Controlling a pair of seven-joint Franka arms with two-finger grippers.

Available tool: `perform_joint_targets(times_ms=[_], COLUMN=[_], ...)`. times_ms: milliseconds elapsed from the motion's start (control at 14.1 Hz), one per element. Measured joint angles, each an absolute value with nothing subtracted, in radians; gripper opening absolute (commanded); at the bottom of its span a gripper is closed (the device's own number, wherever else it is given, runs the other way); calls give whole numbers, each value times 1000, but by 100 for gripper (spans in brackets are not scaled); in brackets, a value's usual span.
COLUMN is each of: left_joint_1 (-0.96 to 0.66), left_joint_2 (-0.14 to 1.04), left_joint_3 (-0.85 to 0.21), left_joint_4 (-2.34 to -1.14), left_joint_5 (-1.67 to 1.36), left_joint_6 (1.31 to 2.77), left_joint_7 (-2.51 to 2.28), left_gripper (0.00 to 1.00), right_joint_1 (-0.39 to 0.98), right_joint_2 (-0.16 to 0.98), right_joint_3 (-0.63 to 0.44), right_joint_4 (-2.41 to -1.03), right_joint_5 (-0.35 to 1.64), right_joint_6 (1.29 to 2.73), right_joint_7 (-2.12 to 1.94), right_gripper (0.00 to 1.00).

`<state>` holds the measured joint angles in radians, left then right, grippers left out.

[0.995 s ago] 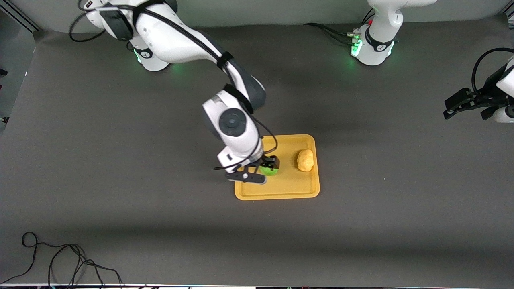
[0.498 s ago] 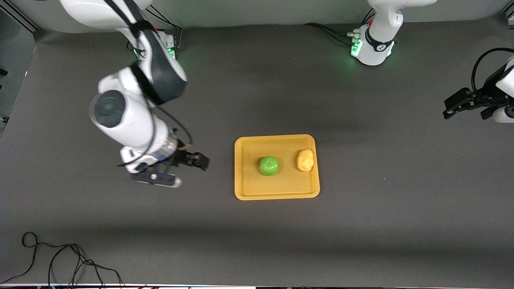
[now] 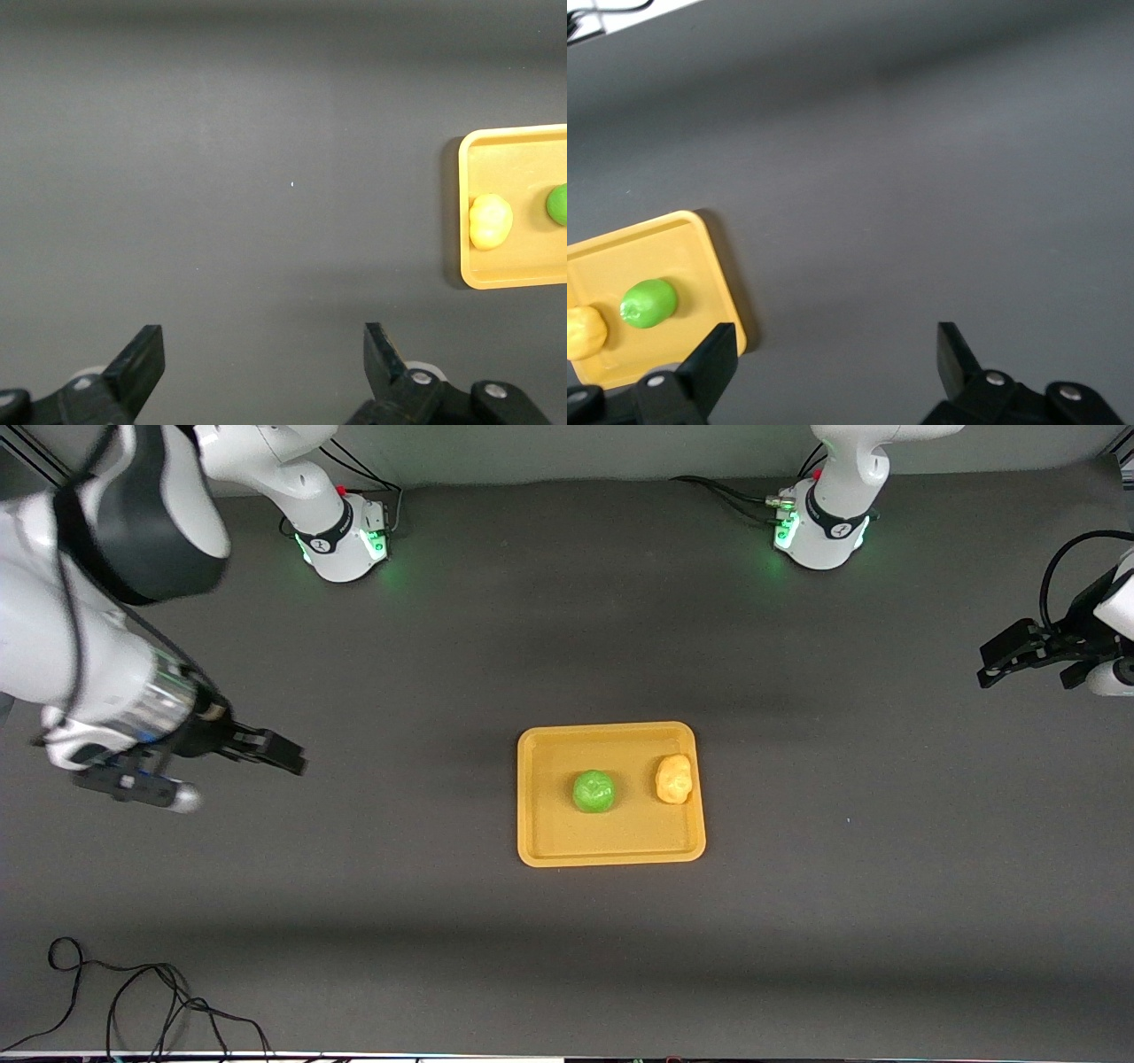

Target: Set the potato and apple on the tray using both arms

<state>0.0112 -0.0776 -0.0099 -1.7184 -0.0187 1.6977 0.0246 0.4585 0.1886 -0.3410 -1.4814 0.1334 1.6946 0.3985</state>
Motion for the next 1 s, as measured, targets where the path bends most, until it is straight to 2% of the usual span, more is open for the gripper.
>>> perform_joint_targets(times_ms=[284,427,995], left_joint_1=[10,10,10], left_joint_2=[-78,-78,-78], left_joint_3=[-10,-10,-10], left_joint_4=[-1718,-1718,-1718], left_joint_5=[-19,-19,-19], left_joint_6=[1698,1698,1698], left_joint_7=[25,25,25], left_gripper=[100,100,100], right_joint_1=[439,370,-63], right_joint_2=[125,107,39], right_joint_3=[-429,-413,-10], right_joint_4=[-1485,-1485,-1508], right_joint_5=[89,89,84], right_joint_6=[1604,1576,1502], right_joint_7=[227,168,61], right_gripper=[100,100,100])
